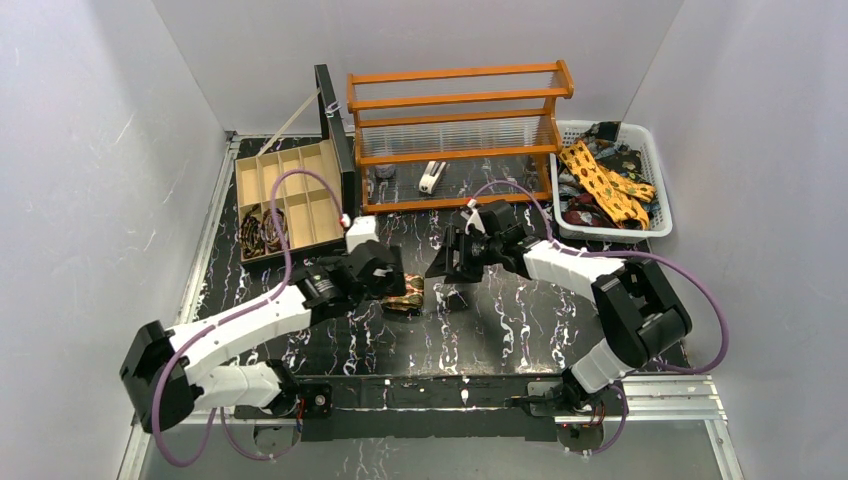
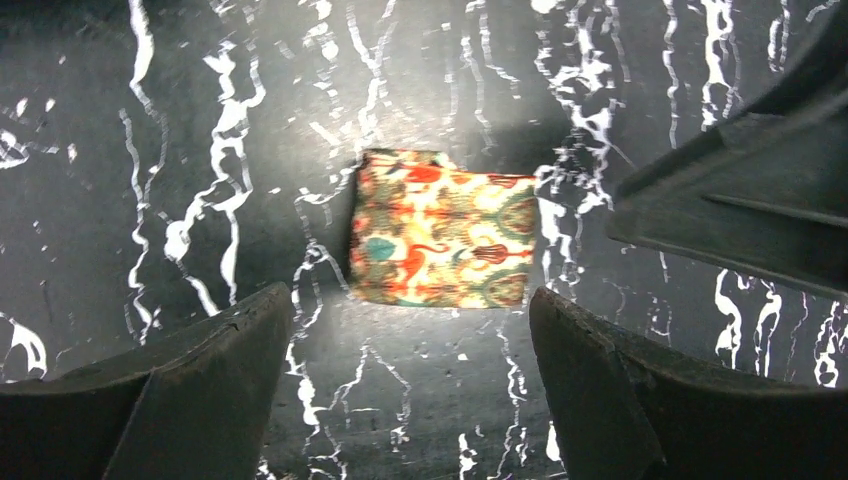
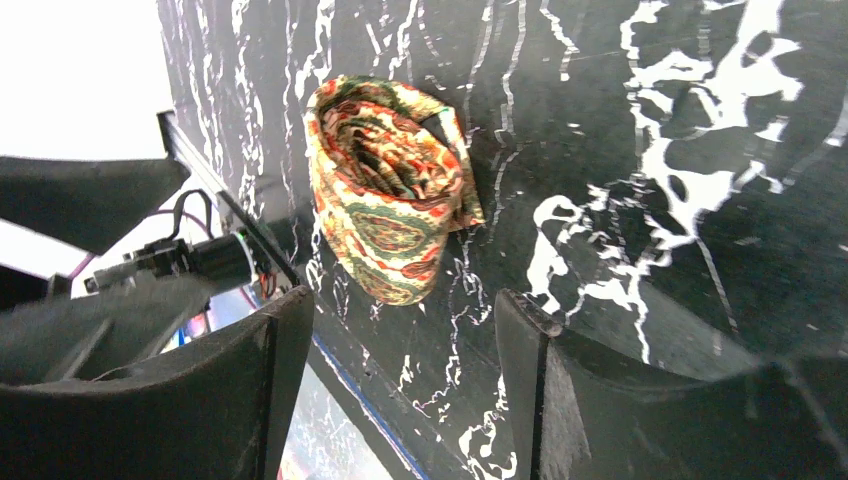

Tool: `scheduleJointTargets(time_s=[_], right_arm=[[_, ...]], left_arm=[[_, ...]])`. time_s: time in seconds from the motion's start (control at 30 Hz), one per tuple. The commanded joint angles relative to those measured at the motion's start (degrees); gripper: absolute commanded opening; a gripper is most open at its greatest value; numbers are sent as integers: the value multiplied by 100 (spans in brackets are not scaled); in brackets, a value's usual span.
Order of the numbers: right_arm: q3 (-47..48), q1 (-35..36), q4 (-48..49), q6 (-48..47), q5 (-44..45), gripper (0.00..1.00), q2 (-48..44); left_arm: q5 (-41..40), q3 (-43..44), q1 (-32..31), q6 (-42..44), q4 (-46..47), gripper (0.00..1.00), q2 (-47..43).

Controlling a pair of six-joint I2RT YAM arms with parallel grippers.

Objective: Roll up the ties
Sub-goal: Roll the tie at the center of the board.

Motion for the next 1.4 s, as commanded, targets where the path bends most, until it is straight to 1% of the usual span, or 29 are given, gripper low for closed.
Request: scheduleJointTargets(time_s=[0.0,0.07,0.17,0.33,0.43,0.67,0.8,0.83,0.93,1.03,1.1,1.2,1.27,1.33,1.37], right_arm=[[297,229,374,44,-465,76,278],[321,323,465,85,-497,76,444],[312,392,614,144,-552,74,662],[297,392,518,11,-470,54,1012],[169,395,579,-13,-546,48,1169],[92,396,552,-12,-516,45,1321],[181,392,322,-129,-447,42,1358],[186,395,310,-149,-458,42,1345],[278,393,210,-225,-543,46,1250],[476,392,-42,-348,-578,53,1059],[638,399,-196,-527,-552,60,908],[933,393,-422,-1017,-478,68,761],[1093,392,-460,-1483,-460,70,743],[1123,393,-221,-1905,-459,73,707],[1083,392,122,-2140,-480,76,672]], left_arm=[[749,-608,624,-56,405,86,-797],[930,-820,799,-34,529,87,-1000],[1350,-1107,1077,-18,783,87,-1176],[1892,-1449,1343,-64,1152,87,-1224],[2109,-1638,1451,-148,1361,87,-1207],[2352,-1902,1558,-361,1831,88,-1141],[2407,-1974,1575,-401,1992,88,-1027],[2422,-1997,1586,-407,2029,88,-1016],[2458,-2069,1597,-448,2127,88,-1011],[2425,-2116,1606,-494,2104,88,-1039],[2400,-2194,1606,-557,2121,88,-1104],[2299,-2297,1604,-653,2071,88,-1271],[2171,-2365,1607,-746,1982,88,-1431],[2016,-2435,1608,-843,1872,88,-1659],[1933,-2462,1611,-892,1790,88,-1774]])
